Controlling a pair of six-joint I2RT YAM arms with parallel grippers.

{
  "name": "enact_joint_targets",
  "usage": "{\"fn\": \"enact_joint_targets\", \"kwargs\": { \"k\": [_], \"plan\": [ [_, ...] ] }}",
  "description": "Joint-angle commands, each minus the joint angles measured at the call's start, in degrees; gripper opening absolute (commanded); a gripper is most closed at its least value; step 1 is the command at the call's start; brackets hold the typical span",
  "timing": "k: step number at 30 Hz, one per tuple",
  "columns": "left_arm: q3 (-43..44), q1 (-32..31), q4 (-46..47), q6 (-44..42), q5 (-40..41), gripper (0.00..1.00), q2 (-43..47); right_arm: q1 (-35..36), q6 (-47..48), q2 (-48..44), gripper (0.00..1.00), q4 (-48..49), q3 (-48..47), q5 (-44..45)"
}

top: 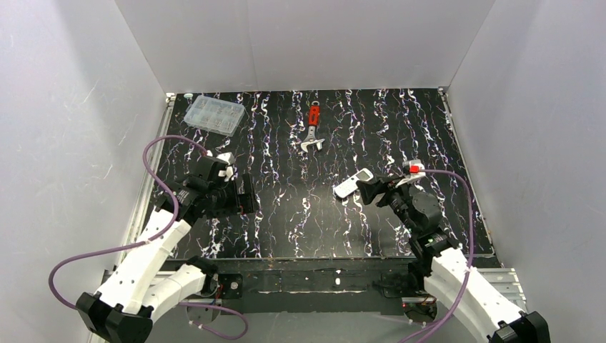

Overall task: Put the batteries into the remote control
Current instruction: Reset both arms

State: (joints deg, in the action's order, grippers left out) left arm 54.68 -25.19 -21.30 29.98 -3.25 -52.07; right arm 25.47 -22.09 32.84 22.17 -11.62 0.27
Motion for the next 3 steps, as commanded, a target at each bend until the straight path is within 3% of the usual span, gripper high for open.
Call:
{"fn": "enact_joint_targets", "kwargs": {
  "k": [1,3],
  "plan": [
    [0.0,0.3,-2.7,-1.4,-0.2,0.98,-0.3,-0.2,1.3,1.4,0.86,4.0,-1.7,0.9],
    [0.5,0.3,-2.5,-0.9,1.3,0.98,-0.3,-0.2,1.4,1.8,0.86,4.0,-2.1,1.0]
  ]
}}
